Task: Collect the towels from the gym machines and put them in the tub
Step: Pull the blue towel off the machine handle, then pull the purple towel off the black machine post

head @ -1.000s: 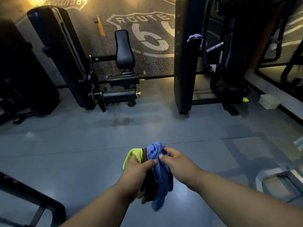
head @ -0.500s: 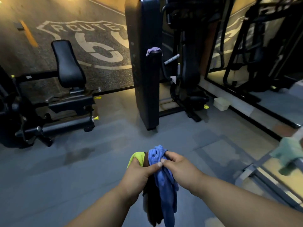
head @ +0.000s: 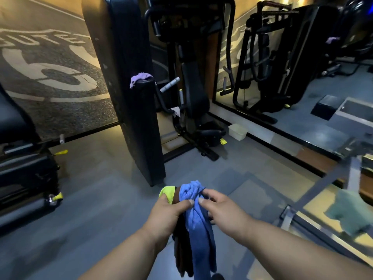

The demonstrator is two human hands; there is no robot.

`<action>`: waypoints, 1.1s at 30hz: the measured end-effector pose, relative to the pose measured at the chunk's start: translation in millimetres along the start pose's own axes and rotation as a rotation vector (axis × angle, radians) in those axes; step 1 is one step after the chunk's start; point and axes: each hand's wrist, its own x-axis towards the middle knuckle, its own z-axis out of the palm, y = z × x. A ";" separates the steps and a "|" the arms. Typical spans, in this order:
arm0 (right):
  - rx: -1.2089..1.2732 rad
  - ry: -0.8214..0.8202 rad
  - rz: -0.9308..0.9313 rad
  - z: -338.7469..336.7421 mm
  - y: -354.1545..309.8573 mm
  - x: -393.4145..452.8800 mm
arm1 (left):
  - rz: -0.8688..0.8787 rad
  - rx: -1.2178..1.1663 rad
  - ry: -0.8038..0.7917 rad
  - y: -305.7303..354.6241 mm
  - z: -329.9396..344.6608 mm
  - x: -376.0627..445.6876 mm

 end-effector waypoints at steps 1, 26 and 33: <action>-0.007 0.009 -0.004 -7.9 -2.0 23.5 | -0.001 -0.002 0.020 5.7 1.3 20.7; -0.100 -0.049 -0.120 -64.4 -153.4 443.0 | 0.124 -0.162 0.226 189.6 -63.4 361.2; -0.222 0.019 -0.217 -47.6 -207.8 555.6 | 0.128 -0.138 0.265 220.8 -112.8 443.8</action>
